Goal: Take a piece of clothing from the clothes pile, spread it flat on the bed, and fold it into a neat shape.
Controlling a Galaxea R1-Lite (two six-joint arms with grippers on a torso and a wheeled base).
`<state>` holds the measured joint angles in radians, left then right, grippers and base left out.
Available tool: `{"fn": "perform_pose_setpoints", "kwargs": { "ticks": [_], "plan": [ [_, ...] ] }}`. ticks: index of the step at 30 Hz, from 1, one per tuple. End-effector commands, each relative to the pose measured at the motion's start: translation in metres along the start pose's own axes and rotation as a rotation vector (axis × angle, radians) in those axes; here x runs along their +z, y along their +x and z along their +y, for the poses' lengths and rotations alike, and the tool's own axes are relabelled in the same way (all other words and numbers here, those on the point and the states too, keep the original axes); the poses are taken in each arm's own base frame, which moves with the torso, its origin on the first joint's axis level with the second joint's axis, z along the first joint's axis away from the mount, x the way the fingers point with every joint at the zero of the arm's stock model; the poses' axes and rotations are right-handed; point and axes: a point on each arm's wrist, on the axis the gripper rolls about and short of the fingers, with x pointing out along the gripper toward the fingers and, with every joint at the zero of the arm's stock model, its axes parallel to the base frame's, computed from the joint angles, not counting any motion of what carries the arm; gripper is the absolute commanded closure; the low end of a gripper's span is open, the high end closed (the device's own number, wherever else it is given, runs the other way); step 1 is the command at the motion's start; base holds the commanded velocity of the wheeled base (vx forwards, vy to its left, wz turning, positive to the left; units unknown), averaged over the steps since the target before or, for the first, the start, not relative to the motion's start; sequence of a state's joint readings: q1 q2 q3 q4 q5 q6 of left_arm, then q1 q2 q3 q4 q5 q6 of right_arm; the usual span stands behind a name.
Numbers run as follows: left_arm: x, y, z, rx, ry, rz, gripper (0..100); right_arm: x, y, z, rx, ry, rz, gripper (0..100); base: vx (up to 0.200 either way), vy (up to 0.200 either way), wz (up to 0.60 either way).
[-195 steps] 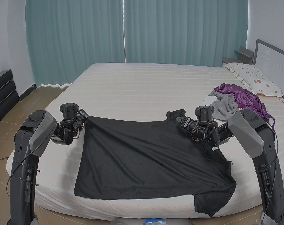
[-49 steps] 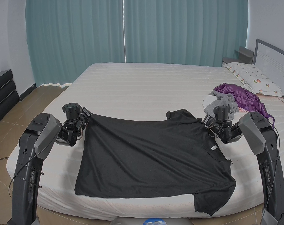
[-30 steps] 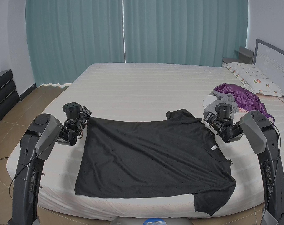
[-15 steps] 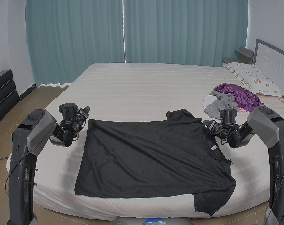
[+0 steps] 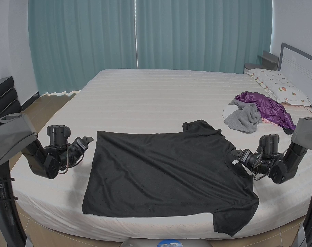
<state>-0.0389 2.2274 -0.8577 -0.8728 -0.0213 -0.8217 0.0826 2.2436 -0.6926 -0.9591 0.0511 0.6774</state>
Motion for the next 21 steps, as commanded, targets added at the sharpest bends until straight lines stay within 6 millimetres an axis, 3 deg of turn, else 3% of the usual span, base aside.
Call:
{"fn": "perform_pose_setpoints", "kwargs": {
  "ticks": [1,6,15,21],
  "plan": [
    [-0.008,-0.081,-0.004,-0.058,-0.027,0.066,0,-0.016,-0.062,-0.006,0.077,0.035,0.0,0,-0.2,0.0,0.0],
    [-0.022,-0.105,0.001,-0.044,-0.029,0.107,0,-0.03,-0.08,-0.015,0.076,0.043,0.003,0,-0.2,0.0,0.0],
    [-0.037,-0.11,0.002,-0.031,-0.127,0.16,0,-0.044,-0.095,-0.019,0.113,0.133,0.053,0,0.0,0.0,0.0],
    [-0.044,-0.112,-0.002,-0.037,-0.118,0.185,0,-0.048,-0.098,-0.023,0.11,0.137,0.069,0,0.0,-0.2,0.0]
  ]
}}
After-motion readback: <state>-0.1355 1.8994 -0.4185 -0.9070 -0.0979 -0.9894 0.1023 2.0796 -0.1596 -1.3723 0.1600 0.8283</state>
